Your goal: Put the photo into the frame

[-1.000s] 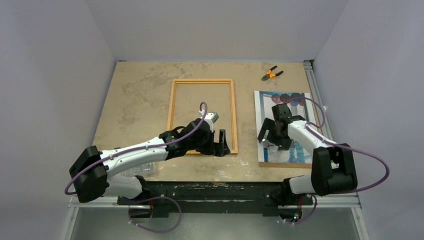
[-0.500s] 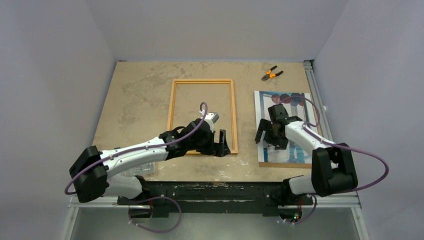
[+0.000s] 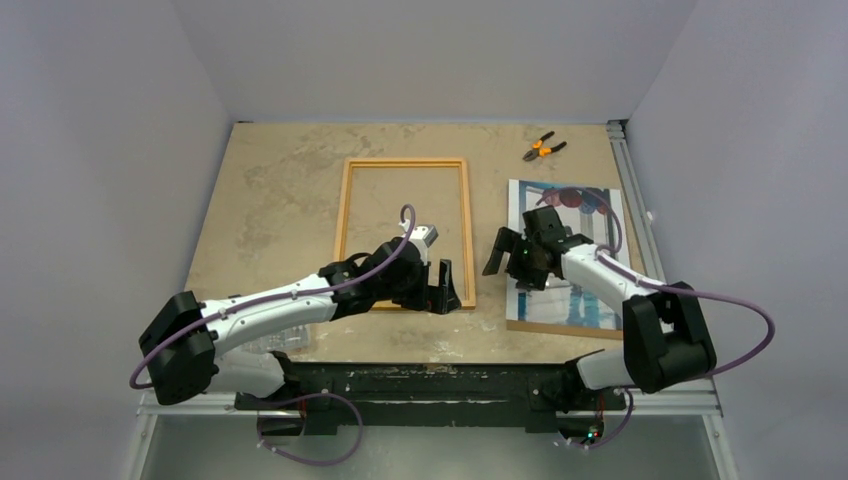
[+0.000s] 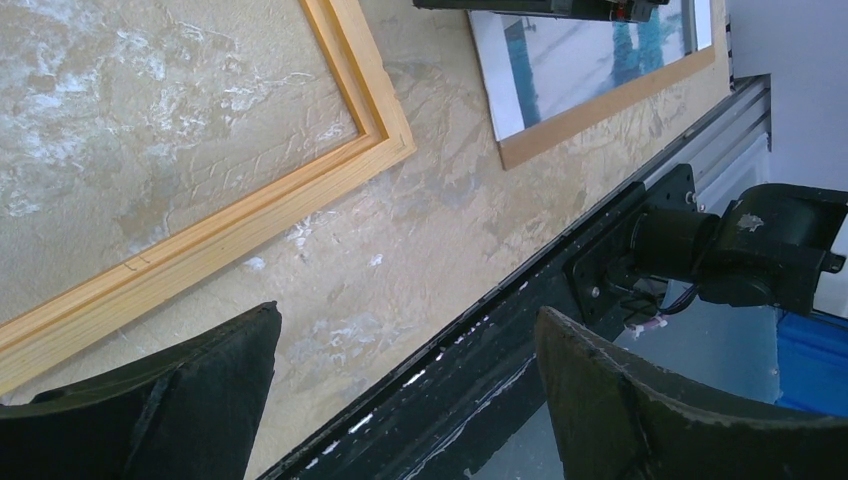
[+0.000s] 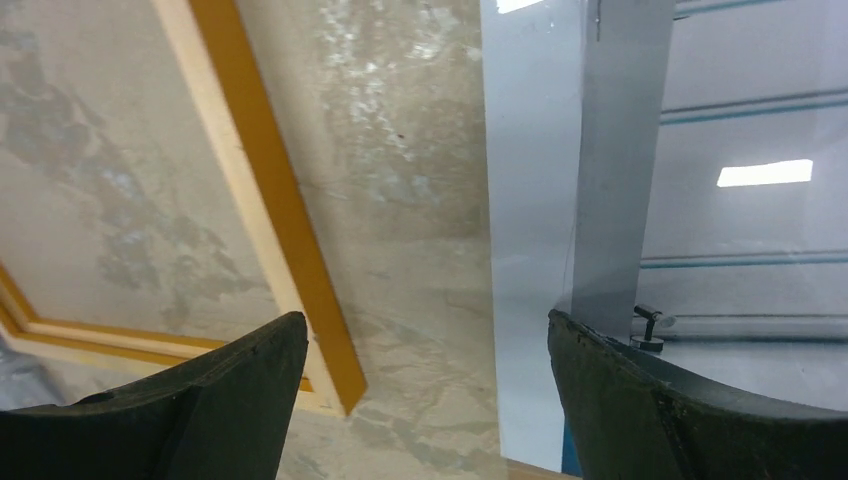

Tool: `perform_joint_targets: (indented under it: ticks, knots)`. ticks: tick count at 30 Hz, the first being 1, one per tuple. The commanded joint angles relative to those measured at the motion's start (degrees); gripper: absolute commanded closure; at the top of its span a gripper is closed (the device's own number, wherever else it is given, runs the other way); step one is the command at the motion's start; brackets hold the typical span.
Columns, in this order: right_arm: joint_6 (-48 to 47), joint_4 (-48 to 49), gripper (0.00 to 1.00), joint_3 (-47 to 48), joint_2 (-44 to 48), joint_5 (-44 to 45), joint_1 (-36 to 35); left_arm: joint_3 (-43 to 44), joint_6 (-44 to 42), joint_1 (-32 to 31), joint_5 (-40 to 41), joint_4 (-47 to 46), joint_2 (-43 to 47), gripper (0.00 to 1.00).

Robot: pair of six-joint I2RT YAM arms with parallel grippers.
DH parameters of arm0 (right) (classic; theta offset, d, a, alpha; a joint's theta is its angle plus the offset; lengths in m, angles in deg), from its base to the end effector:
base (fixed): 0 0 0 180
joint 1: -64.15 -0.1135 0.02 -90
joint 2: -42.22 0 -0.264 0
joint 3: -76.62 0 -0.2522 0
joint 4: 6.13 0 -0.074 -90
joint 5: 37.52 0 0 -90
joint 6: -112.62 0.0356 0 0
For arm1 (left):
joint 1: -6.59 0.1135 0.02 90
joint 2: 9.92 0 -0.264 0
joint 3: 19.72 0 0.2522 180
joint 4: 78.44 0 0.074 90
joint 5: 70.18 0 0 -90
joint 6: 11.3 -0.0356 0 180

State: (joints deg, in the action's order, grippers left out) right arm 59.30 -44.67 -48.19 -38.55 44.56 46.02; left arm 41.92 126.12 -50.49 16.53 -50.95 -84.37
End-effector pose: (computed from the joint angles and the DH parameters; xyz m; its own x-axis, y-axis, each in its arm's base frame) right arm 0.2387 0.0833 0.1669 -0.9040 0.3266 -0.2760 0.2177 0.9071 0.3602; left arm 0.1497 -0.2351 0.2411 -0.8724 -0.0051 -0.4887 0.3243 0.7420 -0.5867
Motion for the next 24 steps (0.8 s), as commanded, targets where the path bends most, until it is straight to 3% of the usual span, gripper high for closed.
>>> perform_joint_targets:
  ticks: [1, 12, 24]
  knots:
    - [3.83, 3.16, 0.11, -5.18, -4.54, -9.7, -1.89, 0.92, 0.39, -0.23, -0.8, -2.86, -0.41, 0.06]
    - [3.83, -5.78, 0.1, 0.6, 8.68, -5.48, 0.01, 3.29, 0.48, -0.31, -3.09, -5.0, -2.8, 0.07]
    - [0.57, -9.38, 0.09, -3.01, 14.68, -3.74, 13.06, 14.18, 0.75, -1.36, -8.23, -7.84, -13.79, 0.09]
